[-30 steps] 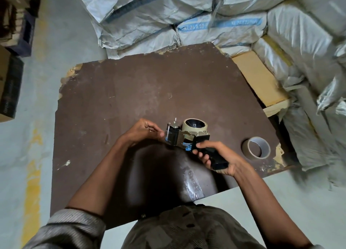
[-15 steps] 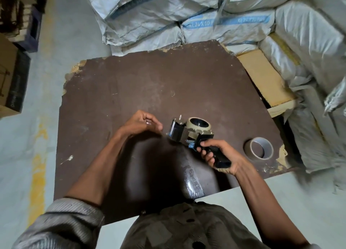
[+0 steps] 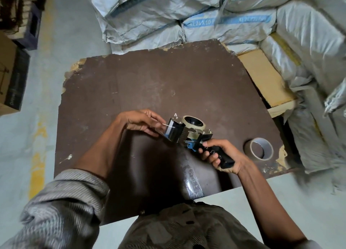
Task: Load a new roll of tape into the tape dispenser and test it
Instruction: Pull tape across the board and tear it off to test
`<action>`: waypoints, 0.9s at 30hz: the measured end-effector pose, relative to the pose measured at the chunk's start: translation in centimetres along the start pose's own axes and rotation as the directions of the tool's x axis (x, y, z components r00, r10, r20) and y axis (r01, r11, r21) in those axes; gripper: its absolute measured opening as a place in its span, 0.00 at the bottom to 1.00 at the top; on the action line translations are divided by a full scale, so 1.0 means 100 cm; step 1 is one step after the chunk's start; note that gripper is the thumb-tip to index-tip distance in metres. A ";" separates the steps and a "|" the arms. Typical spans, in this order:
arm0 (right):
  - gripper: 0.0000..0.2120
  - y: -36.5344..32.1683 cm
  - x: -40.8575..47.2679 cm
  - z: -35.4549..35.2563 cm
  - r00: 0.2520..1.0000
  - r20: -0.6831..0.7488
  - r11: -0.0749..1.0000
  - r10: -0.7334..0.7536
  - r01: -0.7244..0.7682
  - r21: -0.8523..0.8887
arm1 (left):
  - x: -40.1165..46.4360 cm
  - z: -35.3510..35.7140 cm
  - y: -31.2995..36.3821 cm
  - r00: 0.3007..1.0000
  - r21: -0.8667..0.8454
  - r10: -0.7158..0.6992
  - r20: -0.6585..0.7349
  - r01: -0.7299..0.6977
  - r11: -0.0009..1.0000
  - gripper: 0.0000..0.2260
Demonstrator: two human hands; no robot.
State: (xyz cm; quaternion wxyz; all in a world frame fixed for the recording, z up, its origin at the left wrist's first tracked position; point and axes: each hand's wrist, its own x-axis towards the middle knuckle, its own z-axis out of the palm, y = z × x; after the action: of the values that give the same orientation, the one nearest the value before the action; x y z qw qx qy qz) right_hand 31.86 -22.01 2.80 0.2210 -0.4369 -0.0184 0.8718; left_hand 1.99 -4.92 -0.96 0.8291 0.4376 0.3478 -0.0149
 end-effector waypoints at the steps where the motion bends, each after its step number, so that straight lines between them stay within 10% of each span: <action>1: 0.25 -0.002 0.000 0.001 1.000 0.005 1.000 -0.002 0.002 0.009 | 0.001 0.000 -0.001 0.999 -0.043 0.010 0.035 -0.008 0.999 0.22; 16: 0.23 -0.019 0.003 0.011 0.997 0.069 0.995 0.020 -0.013 -0.099 | 0.000 -0.010 -0.024 0.962 -0.284 0.185 0.202 -0.124 0.951 0.19; 27: 0.25 -0.039 0.002 0.012 0.998 0.059 0.998 -0.030 0.033 -0.044 | -0.001 -0.015 -0.032 0.926 -0.528 0.238 -0.293 -0.364 0.767 0.32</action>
State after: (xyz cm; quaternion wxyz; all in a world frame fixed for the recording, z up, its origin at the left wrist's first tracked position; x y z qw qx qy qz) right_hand 32.30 -18.20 4.29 0.2242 -0.4158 -0.0512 0.8799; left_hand -0.02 -5.82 -3.76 0.8720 0.2170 0.3457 0.2703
